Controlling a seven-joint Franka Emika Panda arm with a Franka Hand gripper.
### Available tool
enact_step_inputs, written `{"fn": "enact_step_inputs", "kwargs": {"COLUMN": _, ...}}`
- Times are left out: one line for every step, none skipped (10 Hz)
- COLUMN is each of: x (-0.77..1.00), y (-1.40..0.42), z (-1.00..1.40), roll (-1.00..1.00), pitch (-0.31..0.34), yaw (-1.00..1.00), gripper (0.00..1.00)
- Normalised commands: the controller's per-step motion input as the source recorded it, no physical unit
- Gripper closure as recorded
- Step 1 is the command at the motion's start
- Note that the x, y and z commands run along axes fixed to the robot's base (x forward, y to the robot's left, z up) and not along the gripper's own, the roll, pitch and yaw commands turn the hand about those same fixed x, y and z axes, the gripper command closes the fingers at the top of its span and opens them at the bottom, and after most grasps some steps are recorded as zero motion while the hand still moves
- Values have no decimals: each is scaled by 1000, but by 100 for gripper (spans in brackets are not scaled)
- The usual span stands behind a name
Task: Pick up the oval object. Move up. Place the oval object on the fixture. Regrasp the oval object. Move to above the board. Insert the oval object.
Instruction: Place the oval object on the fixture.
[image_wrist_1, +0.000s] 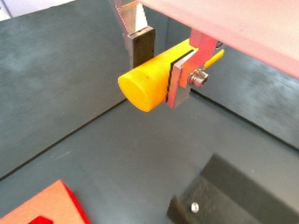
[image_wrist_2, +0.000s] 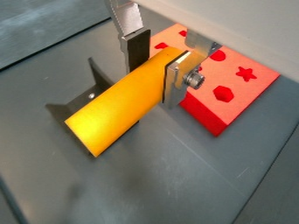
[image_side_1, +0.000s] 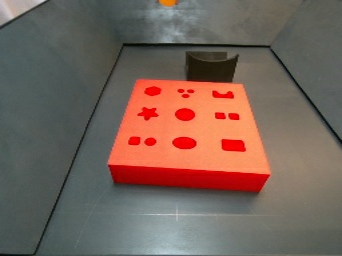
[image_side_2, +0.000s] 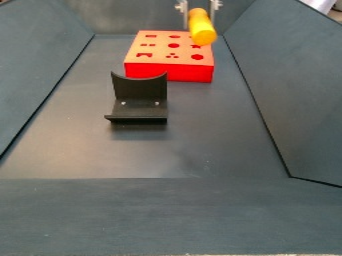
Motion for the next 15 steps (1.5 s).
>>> {"fn": "enact_step_inputs", "kwargs": {"x": 1000, "y": -240, "z": 23, "roll": -97, "pitch": 205, "yaw": -136, "gripper": 100}}
{"fn": "enact_step_inputs", "kwargs": {"x": 1000, "y": -181, "z": 24, "roll": -99, "pitch": 184, "yaw": -81, "gripper": 100}}
{"fn": "enact_step_inputs", "kwargs": {"x": 1000, "y": -122, "z": 14, "roll": -98, "pitch": 168, "yaw": -43, "gripper": 100}}
{"fn": "enact_step_inputs", "kwargs": {"x": 928, "y": -85, "z": 12, "roll": -95, "pitch": 162, "yaw": -27, "gripper": 100}}
{"fn": "enact_step_inputs", "kwargs": {"x": 803, "y": -44, "z": 14, "roll": -88, "pitch": 168, "yaw": -16, "gripper": 100}}
{"fn": "enact_step_inputs", "kwargs": {"x": 719, "y": -25, "z": 12, "roll": -84, "pitch": 171, "yaw": -10, "gripper": 100}}
{"fn": "enact_step_inputs", "kwargs": {"x": 614, "y": -13, "z": 3, "roll": -80, "pitch": 165, "yaw": -9, "gripper": 100}}
{"fn": "enact_step_inputs", "kwargs": {"x": 991, "y": 352, "z": -107, "roll": -1000, "pitch": -192, "yaw": 34, "gripper": 100}}
{"fn": "enact_step_inputs", "kwargs": {"x": 885, "y": 353, "z": -100, "roll": -1000, "pitch": -190, "yaw": 30, "gripper": 100}}
{"fn": "enact_step_inputs", "kwargs": {"x": 787, "y": 272, "z": -91, "roll": -1000, "pitch": -189, "yaw": 26, "gripper": 100}}
{"fn": "enact_step_inputs", "kwargs": {"x": 649, "y": 114, "z": -56, "roll": -1000, "pitch": -183, "yaw": 25, "gripper": 100}}
{"fn": "enact_step_inputs", "kwargs": {"x": 503, "y": 76, "z": -37, "roll": -1000, "pitch": -167, "yaw": 28, "gripper": 100}}
{"fn": "enact_step_inputs", "kwargs": {"x": 395, "y": 63, "z": -25, "roll": -1000, "pitch": -145, "yaw": 30, "gripper": 100}}
{"fn": "enact_step_inputs", "kwargs": {"x": 296, "y": 53, "z": -15, "roll": -1000, "pitch": -112, "yaw": 34, "gripper": 100}}
{"fn": "enact_step_inputs", "kwargs": {"x": 204, "y": 52, "z": -11, "roll": -1000, "pitch": -73, "yaw": 38, "gripper": 100}}
